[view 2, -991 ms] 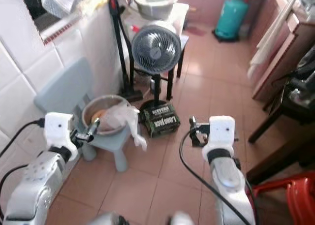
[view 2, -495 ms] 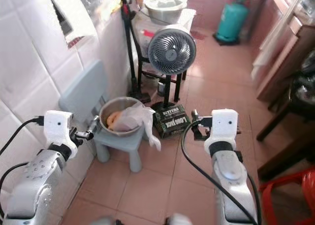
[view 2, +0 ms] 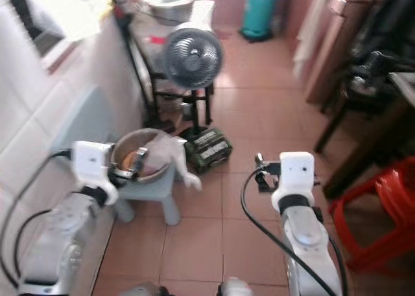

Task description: Setting the table

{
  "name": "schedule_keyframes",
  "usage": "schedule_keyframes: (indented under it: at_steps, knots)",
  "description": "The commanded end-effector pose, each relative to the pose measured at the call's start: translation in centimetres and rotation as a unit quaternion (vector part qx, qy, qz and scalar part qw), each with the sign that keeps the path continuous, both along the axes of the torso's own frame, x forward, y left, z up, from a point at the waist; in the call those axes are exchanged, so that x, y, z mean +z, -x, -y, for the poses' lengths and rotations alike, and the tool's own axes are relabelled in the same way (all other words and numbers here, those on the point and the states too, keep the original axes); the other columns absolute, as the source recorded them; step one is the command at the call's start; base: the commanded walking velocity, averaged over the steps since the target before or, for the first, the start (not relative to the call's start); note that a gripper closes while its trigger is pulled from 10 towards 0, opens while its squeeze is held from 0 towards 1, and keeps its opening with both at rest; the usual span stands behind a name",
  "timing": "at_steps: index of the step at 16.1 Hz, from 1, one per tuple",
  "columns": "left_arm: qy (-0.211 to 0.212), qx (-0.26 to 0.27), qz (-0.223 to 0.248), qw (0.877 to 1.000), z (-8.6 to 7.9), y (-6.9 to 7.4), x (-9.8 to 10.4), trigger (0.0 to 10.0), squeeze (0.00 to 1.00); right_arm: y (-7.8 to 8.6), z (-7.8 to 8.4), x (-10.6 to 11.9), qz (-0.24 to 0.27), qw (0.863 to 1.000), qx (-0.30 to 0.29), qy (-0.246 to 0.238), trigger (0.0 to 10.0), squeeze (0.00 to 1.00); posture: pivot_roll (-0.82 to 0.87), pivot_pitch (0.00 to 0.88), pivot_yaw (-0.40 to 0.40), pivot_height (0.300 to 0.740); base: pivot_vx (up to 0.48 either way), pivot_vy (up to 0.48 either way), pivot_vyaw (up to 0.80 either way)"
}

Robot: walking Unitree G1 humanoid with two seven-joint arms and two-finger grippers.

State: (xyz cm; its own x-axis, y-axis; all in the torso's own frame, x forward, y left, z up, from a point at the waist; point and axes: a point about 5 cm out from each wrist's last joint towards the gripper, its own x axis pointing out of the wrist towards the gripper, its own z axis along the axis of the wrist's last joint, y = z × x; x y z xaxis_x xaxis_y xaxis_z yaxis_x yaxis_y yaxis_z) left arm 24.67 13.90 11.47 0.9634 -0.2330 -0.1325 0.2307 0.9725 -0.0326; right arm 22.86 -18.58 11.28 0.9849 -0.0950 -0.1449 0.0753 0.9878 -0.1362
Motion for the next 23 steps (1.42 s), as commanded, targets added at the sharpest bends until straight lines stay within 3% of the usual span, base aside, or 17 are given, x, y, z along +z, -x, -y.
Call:
schedule_keyframes:
  at_steps: [1,4,10,18,23]
  knots:
    - [-0.012,0.027,0.010,1.000,-0.7,-0.4,0.6,10.0,0.00,-0.1,-0.2,1.4,0.038,0.999,-0.008,0.008,10.0,0.00,-0.03,0.000,0.041,0.740,0.000,0.000,-0.79]
    - [0.015,-0.005,0.022,1.000,-0.2,-0.6,0.9,10.0,0.00,0.1,0.2,2.0,0.053,0.998,-0.038,0.023,10.0,0.00,-0.03,0.000,0.023,0.740,0.000,0.000,-0.79]
    - [0.017,0.030,0.009,0.999,-1.5,0.3,0.1,10.0,0.00,1.0,0.4,1.6,0.045,0.998,-0.040,0.025,10.0,0.00,-0.03,0.000,0.023,0.740,0.000,0.000,-0.79]
    - [0.032,0.018,0.009,0.999,-1.1,-0.2,0.2,10.0,0.00,0.8,0.5,1.5,0.043,0.998,-0.037,0.028,10.0,0.00,-0.04,0.000,0.018,0.740,0.000,0.000,-0.80]
    - [0.028,0.012,0.006,1.000,-0.6,0.3,-0.2,10.0,0.00,0.9,0.4,1.5,0.043,0.998,-0.036,0.026,10.0,0.00,-0.04,0.000,0.028,0.740,0.000,0.000,-0.80]
